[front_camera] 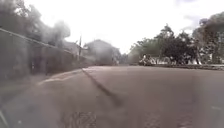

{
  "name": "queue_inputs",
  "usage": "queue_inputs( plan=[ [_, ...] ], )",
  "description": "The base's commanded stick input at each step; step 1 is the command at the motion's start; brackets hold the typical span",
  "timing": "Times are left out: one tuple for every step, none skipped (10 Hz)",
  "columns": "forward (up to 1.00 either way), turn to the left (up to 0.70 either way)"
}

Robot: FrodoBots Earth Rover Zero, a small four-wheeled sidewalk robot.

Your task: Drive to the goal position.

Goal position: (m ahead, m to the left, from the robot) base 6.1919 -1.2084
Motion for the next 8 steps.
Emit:
queue_inputs(
  plan=[
    [1.00,0.00],
    [0.37,0.00],
    [0.11,0.00],
    [0.00,0.00],
    [0.00,0.00],
    [0.00,0.00],
    [0.00,0.00],
    [0.00,0.00]
  ],
)
